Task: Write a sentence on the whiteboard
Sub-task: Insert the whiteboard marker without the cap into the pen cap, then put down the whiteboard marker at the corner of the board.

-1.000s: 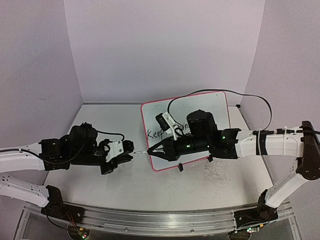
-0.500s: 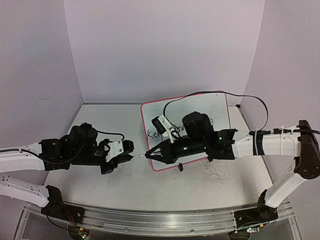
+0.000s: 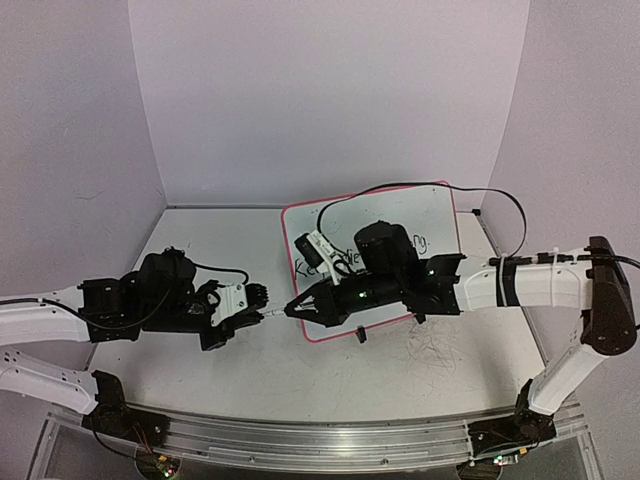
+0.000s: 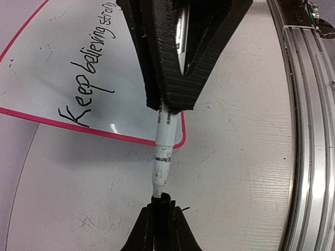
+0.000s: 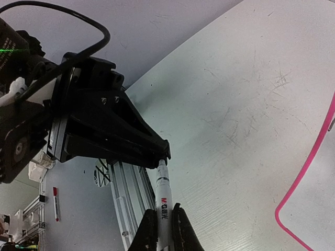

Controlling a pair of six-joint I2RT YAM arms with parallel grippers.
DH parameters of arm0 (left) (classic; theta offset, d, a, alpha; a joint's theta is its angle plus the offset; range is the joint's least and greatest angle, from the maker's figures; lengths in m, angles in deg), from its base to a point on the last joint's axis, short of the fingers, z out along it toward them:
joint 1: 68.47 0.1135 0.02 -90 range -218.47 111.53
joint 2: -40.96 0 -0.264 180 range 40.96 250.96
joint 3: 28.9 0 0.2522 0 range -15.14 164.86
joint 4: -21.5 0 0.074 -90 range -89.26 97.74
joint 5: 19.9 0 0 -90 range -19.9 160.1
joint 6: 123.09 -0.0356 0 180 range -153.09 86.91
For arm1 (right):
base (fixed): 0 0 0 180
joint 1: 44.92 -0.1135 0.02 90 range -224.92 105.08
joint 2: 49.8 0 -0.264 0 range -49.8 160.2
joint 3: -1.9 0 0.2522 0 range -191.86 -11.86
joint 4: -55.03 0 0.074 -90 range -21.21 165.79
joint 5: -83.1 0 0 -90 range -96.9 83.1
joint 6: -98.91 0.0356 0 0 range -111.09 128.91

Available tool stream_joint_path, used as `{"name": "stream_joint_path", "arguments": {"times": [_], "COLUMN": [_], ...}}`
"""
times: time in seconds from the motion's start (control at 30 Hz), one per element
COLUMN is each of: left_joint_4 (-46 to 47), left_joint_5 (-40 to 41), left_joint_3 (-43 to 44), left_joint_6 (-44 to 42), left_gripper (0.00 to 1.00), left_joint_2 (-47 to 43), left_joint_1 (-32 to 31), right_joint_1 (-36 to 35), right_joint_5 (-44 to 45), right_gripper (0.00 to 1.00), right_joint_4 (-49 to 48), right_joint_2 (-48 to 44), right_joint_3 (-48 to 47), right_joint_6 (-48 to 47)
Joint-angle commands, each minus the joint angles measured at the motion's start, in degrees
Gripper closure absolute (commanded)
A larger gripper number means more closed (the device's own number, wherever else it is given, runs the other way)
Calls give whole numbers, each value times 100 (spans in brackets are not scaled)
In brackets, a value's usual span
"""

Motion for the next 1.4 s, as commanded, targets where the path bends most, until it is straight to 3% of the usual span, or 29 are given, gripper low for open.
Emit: {"name": "stream_joint_path", "arguments": {"times": [0.0,0.33,0.5,0.6,0.8,1.1,1.17,1.23,1.3,1.37], "left_joint_4": [269,248,601,915,1069,708,522,351,223,168], "left_joint_5": [-70,473,1054,964,874,1222,1456,1664,1785,1843], "left_joint_3": [178,756,869,758,563,349,340,376,397,414], "left_joint_6": [-166,-359,-390,-359,-293,92,405,815,1189,1506], "left_gripper": [100,100,100,100,100,99,89,68,54,47], "left_joint_2": [-35,466,615,472,465,-31,-226,-417,-585,-833], "left_joint_1": [-241,-1096,-1455,-1481,-1494,-1496,-1495,-1492,-1495,-1493], "right_joint_1": [-36,-51,-251,-414,-570,-446,-426,-423,-428,-455], "right_joint_5": [-233,-1052,-1000,-800,-754,321,555,679,659,623], "right_gripper": [100,100,100,100,100,100,100,100,100,100], "right_joint_4": [262,949,925,603,-813,-950,-1012,-1185,-1293,-1298], "right_joint_2": [228,932,1309,1502,1604,935,789,728,795,933], "right_joint_3": [-493,-1177,-1442,-1486,-1178,47,422,796,991,1064], "right_joint_6": [-289,-492,-341,-78,778,611,237,-220,-666,-1226]}}
